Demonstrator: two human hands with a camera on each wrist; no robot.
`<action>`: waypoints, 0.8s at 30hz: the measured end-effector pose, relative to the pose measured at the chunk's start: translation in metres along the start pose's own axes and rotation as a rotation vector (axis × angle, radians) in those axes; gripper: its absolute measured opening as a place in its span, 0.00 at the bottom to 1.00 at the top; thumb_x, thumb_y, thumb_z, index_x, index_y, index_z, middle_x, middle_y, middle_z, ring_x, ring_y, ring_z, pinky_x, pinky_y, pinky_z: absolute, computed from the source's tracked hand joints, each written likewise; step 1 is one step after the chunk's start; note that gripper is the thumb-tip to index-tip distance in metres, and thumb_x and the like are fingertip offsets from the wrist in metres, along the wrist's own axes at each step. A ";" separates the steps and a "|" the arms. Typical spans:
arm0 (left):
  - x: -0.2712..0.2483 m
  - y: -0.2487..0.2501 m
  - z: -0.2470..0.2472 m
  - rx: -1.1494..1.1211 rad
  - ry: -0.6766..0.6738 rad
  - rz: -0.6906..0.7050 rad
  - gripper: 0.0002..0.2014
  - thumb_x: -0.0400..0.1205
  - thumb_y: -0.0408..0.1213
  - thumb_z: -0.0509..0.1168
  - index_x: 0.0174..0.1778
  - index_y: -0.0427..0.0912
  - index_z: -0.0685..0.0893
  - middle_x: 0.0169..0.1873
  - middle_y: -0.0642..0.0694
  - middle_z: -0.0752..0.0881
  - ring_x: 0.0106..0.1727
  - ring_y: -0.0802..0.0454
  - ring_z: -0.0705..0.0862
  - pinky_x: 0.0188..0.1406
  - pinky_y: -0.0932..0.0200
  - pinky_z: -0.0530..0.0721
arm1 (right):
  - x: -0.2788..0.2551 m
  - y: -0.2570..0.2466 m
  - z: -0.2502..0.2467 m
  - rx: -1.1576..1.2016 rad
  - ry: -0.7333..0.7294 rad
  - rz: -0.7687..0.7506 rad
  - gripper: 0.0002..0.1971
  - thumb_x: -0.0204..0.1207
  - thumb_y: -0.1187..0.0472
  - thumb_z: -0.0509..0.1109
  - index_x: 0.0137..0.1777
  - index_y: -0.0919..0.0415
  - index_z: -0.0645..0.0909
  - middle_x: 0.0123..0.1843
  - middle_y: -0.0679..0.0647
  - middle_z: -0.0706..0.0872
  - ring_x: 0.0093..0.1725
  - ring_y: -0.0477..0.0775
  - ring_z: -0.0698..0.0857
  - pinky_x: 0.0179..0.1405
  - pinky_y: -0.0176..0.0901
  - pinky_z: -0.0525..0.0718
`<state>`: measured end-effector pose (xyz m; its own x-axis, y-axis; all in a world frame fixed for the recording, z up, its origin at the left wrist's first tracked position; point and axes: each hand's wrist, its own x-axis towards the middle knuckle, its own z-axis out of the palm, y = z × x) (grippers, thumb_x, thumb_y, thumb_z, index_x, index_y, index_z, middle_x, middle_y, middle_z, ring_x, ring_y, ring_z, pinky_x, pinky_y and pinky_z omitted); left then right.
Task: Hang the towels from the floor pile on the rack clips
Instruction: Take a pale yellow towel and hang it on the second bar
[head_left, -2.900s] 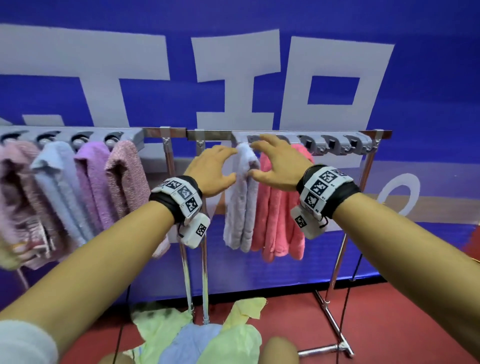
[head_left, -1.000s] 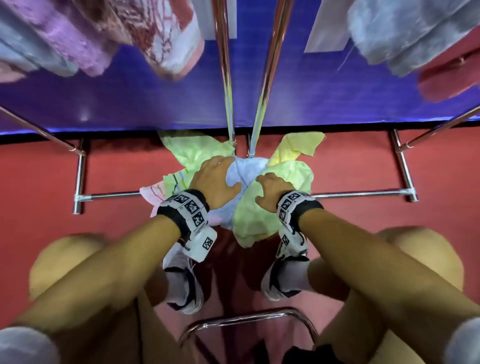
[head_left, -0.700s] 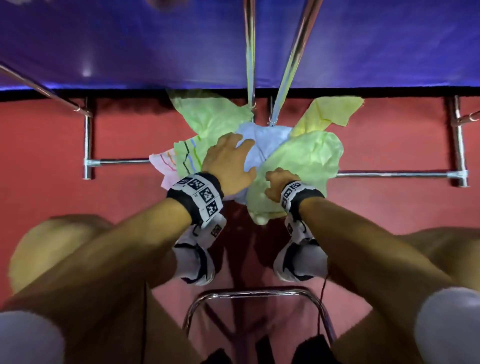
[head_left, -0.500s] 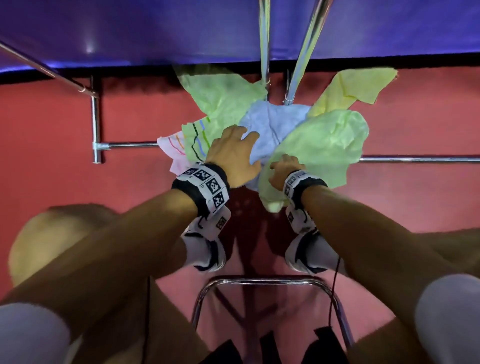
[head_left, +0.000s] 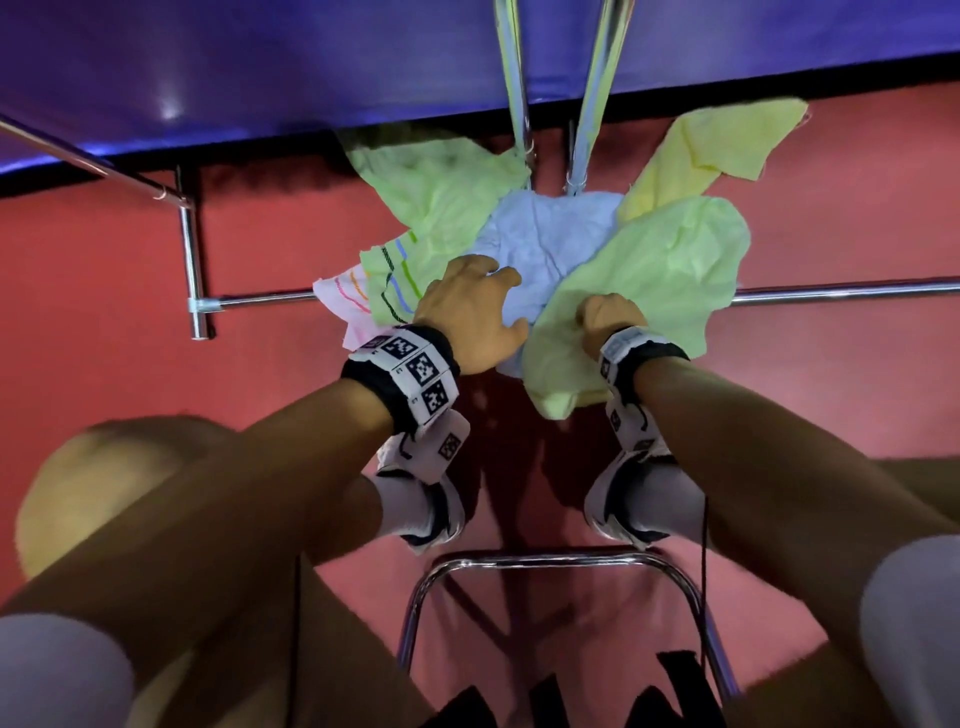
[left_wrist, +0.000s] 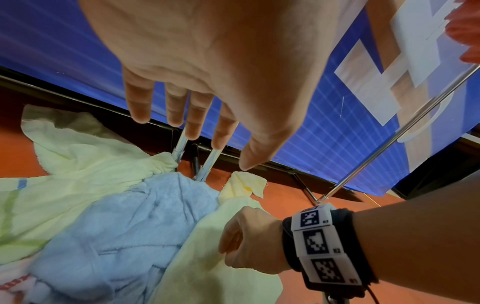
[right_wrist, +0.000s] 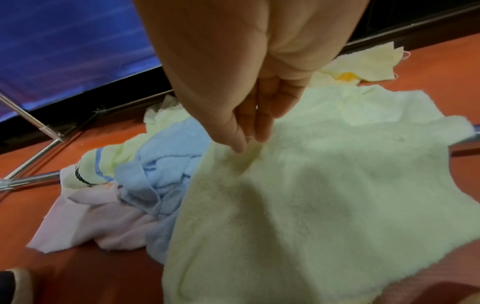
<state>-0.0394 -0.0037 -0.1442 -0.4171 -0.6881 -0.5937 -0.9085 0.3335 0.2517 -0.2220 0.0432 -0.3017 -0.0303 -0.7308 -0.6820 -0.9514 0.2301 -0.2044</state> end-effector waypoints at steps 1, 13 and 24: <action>-0.001 0.001 -0.001 0.000 0.001 0.002 0.29 0.80 0.53 0.65 0.77 0.46 0.73 0.76 0.42 0.73 0.79 0.40 0.65 0.76 0.43 0.69 | -0.002 0.001 -0.002 0.028 -0.007 0.013 0.13 0.82 0.68 0.60 0.60 0.69 0.83 0.62 0.66 0.85 0.61 0.66 0.84 0.57 0.49 0.79; -0.013 -0.020 0.004 -0.071 -0.019 -0.007 0.32 0.76 0.55 0.63 0.76 0.46 0.75 0.74 0.43 0.76 0.77 0.41 0.69 0.73 0.43 0.73 | 0.008 0.001 0.018 0.107 0.099 0.072 0.25 0.81 0.65 0.60 0.77 0.50 0.67 0.80 0.60 0.57 0.69 0.68 0.70 0.58 0.57 0.80; -0.006 -0.020 0.002 -0.090 -0.023 -0.017 0.28 0.77 0.51 0.65 0.74 0.46 0.75 0.70 0.44 0.78 0.74 0.40 0.72 0.69 0.43 0.76 | 0.018 -0.012 0.004 0.010 0.162 -0.016 0.14 0.80 0.62 0.62 0.64 0.64 0.77 0.63 0.64 0.80 0.63 0.67 0.77 0.56 0.54 0.73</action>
<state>-0.0185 -0.0051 -0.1471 -0.4019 -0.6779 -0.6156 -0.9144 0.2620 0.3084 -0.2102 0.0300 -0.3144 -0.0650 -0.8281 -0.5567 -0.9490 0.2238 -0.2220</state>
